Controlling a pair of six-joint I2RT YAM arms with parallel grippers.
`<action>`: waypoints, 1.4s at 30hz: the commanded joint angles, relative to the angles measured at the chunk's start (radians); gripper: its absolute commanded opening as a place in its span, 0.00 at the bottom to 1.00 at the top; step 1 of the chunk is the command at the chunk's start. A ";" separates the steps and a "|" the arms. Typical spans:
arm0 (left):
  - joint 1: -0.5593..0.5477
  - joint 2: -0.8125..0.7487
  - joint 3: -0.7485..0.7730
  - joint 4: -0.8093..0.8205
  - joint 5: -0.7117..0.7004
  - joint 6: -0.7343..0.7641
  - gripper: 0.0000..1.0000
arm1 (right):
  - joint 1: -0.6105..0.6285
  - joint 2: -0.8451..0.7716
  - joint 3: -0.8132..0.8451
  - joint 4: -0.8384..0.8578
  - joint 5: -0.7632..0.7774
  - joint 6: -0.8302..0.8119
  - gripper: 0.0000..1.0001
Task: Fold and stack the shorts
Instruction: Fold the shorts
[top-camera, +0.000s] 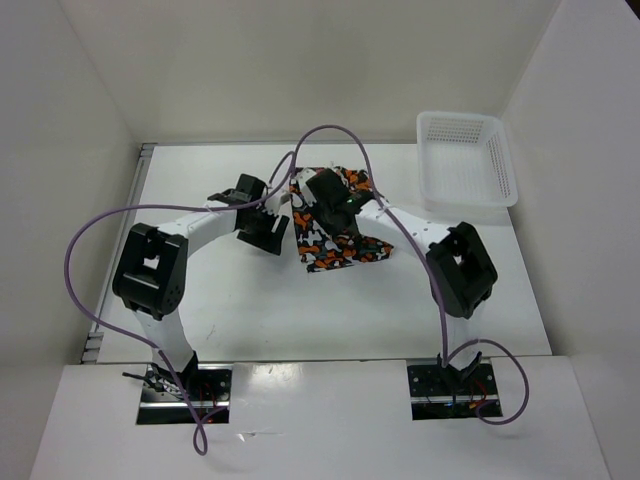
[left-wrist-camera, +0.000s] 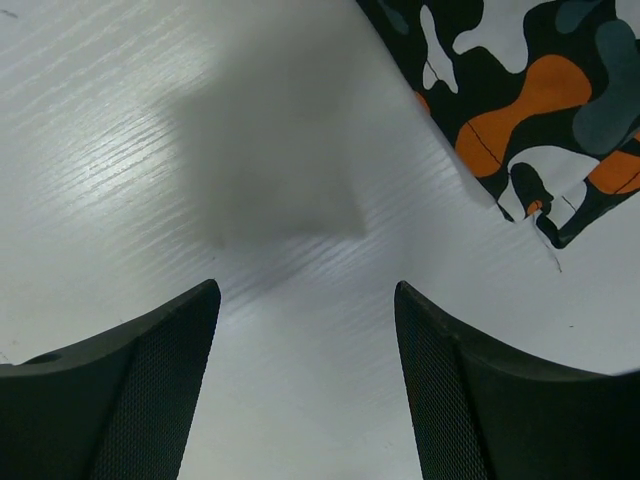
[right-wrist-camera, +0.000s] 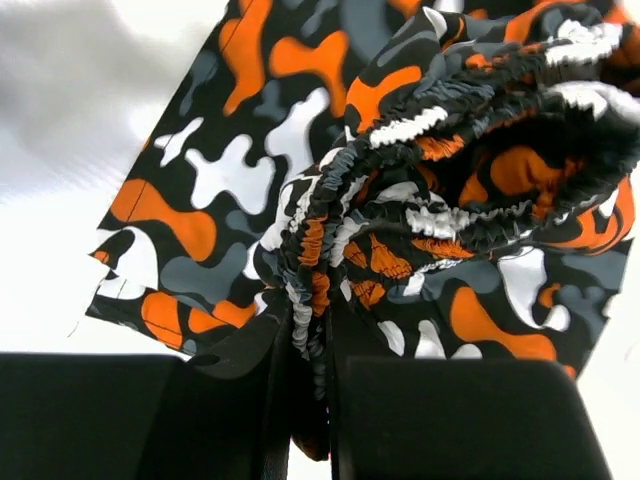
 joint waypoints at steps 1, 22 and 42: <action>0.005 -0.001 0.003 0.028 -0.005 0.004 0.78 | 0.038 0.036 0.054 0.066 -0.037 -0.033 0.05; 0.079 0.053 0.281 -0.037 0.017 0.004 0.79 | 0.023 -0.215 0.012 0.060 -0.256 -0.082 0.70; -0.045 0.443 0.681 -0.077 0.044 0.004 0.62 | -0.242 -0.243 -0.522 0.282 -0.153 -0.265 0.61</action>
